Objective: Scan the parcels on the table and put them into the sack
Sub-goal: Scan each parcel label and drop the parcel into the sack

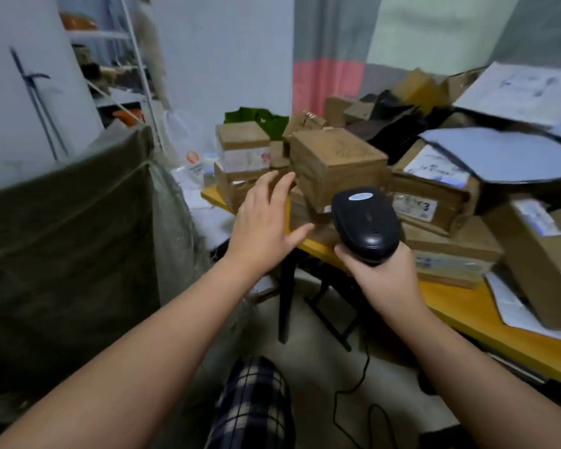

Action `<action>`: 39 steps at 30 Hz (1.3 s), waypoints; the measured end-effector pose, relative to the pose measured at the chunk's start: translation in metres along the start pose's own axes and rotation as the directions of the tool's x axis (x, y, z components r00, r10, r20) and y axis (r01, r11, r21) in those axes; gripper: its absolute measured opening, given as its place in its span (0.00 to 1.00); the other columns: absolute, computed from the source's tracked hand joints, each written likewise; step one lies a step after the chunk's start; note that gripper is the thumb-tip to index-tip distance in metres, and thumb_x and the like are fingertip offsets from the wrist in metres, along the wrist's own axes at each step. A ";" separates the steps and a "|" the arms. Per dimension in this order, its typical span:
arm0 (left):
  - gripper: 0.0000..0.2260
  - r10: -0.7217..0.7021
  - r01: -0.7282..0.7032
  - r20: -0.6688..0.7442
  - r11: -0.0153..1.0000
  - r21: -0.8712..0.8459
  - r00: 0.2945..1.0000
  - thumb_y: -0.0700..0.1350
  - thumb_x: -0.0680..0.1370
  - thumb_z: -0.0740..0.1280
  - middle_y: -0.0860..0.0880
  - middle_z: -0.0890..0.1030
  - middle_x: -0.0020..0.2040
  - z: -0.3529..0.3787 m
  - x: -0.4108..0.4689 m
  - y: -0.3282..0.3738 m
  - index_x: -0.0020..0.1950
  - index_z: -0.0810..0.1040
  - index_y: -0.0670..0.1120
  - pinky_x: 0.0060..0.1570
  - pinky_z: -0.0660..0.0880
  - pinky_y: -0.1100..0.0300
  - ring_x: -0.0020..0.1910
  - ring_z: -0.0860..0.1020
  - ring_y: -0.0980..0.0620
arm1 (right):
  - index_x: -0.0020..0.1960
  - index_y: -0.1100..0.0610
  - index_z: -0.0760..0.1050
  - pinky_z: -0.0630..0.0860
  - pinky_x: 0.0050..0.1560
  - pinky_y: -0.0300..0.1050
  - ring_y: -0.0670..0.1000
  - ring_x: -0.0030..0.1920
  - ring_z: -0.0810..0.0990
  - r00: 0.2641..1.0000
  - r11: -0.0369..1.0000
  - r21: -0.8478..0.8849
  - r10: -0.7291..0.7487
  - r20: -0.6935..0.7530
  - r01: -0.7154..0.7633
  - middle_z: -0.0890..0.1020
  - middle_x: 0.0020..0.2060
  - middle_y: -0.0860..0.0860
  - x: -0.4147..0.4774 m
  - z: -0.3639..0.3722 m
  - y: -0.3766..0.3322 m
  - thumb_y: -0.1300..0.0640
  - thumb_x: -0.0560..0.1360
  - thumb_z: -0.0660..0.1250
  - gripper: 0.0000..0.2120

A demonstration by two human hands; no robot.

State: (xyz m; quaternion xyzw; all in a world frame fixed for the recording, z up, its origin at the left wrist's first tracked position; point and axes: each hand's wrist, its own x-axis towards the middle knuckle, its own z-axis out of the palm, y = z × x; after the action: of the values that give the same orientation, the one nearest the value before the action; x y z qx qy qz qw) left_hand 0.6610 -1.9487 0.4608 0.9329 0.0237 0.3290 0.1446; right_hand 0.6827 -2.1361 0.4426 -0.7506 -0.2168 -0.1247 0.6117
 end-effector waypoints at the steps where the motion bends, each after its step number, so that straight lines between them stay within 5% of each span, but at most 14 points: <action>1: 0.41 0.052 -0.052 -0.011 0.998 0.043 0.999 0.57 0.70 0.73 0.39 0.62 0.73 0.002 0.008 0.009 0.77 0.59 0.45 0.69 0.62 0.45 0.71 0.62 0.38 | 0.43 0.42 0.75 0.70 0.41 0.21 0.26 0.41 0.77 1.000 1.000 0.019 0.000 -0.015 0.000 0.79 0.40 0.33 0.004 -0.006 -0.003 0.62 0.66 0.78 0.18; 5: 0.53 0.269 -0.284 0.093 0.896 0.341 0.959 0.61 0.67 0.74 0.38 0.51 0.78 0.014 0.042 0.036 0.79 0.43 0.48 0.74 0.47 0.45 0.77 0.51 0.39 | 0.39 0.46 0.77 0.72 0.42 0.25 0.32 0.39 0.78 0.996 0.997 0.072 0.022 -0.081 -0.017 0.81 0.38 0.39 0.022 -0.026 -0.006 0.64 0.67 0.77 0.15; 9: 0.46 0.283 -0.314 0.138 0.847 0.429 0.949 0.53 0.72 0.70 0.40 0.57 0.76 0.022 0.061 0.042 0.79 0.43 0.44 0.73 0.53 0.49 0.75 0.56 0.41 | 0.46 0.53 0.79 0.72 0.43 0.25 0.34 0.41 0.78 0.994 0.994 0.098 0.048 -0.096 -0.039 0.82 0.41 0.45 0.026 -0.036 0.000 0.65 0.68 0.76 0.12; 17: 0.41 0.263 -0.231 -0.110 0.943 0.241 0.959 0.48 0.67 0.77 0.36 0.68 0.68 -0.022 0.041 0.032 0.73 0.62 0.36 0.68 0.63 0.44 0.68 0.65 0.36 | 0.47 0.45 0.76 0.69 0.42 0.20 0.26 0.42 0.76 0.996 0.988 0.148 0.046 -0.078 -0.034 0.79 0.43 0.38 0.009 -0.049 -0.011 0.64 0.69 0.75 0.16; 21: 0.44 -0.012 -0.033 -0.231 0.981 -0.189 0.973 0.56 0.65 0.75 0.43 0.65 0.67 -0.051 0.017 0.032 0.73 0.60 0.41 0.66 0.66 0.50 0.66 0.65 0.45 | 0.51 0.53 0.80 0.72 0.42 0.23 0.30 0.42 0.78 0.995 0.975 0.219 0.060 -0.076 -0.042 0.83 0.47 0.46 -0.010 -0.057 -0.026 0.63 0.70 0.75 0.12; 23: 0.44 -0.207 0.067 -0.198 0.834 -0.548 0.958 0.62 0.63 0.72 0.49 0.67 0.66 -0.063 0.004 0.036 0.72 0.60 0.47 0.64 0.70 0.54 0.65 0.69 0.51 | 0.49 0.48 0.79 0.73 0.43 0.24 0.31 0.44 0.79 0.996 0.967 0.253 0.057 -0.074 -0.036 0.83 0.46 0.43 -0.018 -0.061 -0.036 0.62 0.69 0.76 0.14; 25: 0.41 -0.337 0.144 -0.069 0.565 -0.812 0.939 0.61 0.63 0.72 0.50 0.73 0.64 -0.069 -0.006 0.043 0.71 0.63 0.48 0.59 0.76 0.51 0.61 0.75 0.50 | 0.50 0.46 0.79 0.74 0.45 0.26 0.34 0.47 0.80 0.997 0.955 0.295 0.049 -0.063 -0.029 0.84 0.44 0.41 -0.022 -0.068 -0.048 0.60 0.68 0.76 0.15; 27: 0.35 -0.366 0.173 0.040 0.339 -0.925 0.930 0.56 0.66 0.71 0.49 0.79 0.60 -0.067 -0.012 0.049 0.69 0.64 0.48 0.51 0.79 0.54 0.56 0.80 0.51 | 0.52 0.46 0.79 0.76 0.48 0.30 0.38 0.51 0.81 0.998 0.930 0.367 0.045 -0.047 -0.025 0.85 0.47 0.41 -0.021 -0.075 -0.058 0.57 0.66 0.77 0.16; 30: 0.25 -0.320 0.229 0.163 0.180 -0.957 0.933 0.48 0.76 0.67 0.55 0.85 0.48 -0.055 -0.015 0.059 0.70 0.61 0.50 0.49 0.80 0.50 0.49 0.83 0.55 | 0.56 0.45 0.78 0.77 0.56 0.41 0.45 0.59 0.80 0.999 0.901 0.432 0.048 0.009 -0.047 0.83 0.56 0.46 -0.019 -0.081 -0.068 0.50 0.62 0.77 0.23; 32: 0.27 -0.253 0.265 0.216 0.178 -0.948 0.943 0.47 0.78 0.65 0.58 0.85 0.47 -0.048 -0.016 0.063 0.73 0.58 0.51 0.51 0.79 0.50 0.50 0.83 0.55 | 0.56 0.47 0.79 0.80 0.53 0.44 0.48 0.58 0.81 0.999 0.873 0.485 0.039 0.032 -0.049 0.83 0.56 0.48 -0.018 -0.082 -0.071 0.51 0.63 0.77 0.22; 35: 0.37 -0.141 0.281 0.248 0.323 -0.903 0.958 0.42 0.77 0.65 0.58 0.83 0.51 -0.042 -0.019 0.065 0.77 0.46 0.60 0.50 0.76 0.61 0.51 0.81 0.61 | 0.55 0.50 0.80 0.78 0.57 0.47 0.48 0.56 0.82 0.996 0.873 0.486 0.076 -0.048 -0.043 0.84 0.54 0.49 -0.016 -0.089 -0.071 0.55 0.66 0.77 0.18; 39: 0.49 0.008 0.199 0.239 0.529 -0.825 0.971 0.43 0.75 0.71 0.59 0.64 0.72 -0.044 -0.025 0.064 0.73 0.33 0.66 0.42 0.68 0.82 0.54 0.74 0.75 | 0.55 0.48 0.80 0.73 0.65 0.55 0.49 0.59 0.80 0.990 0.916 0.401 0.076 -0.120 -0.021 0.84 0.55 0.48 -0.020 -0.097 -0.069 0.49 0.63 0.78 0.21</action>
State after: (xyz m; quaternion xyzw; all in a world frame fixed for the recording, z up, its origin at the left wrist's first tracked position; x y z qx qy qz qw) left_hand 0.6108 -2.0025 0.4966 0.7737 -0.1024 0.1891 0.5959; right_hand 0.6405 -2.2232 0.5144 -0.6053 -0.1774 -0.1126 0.7678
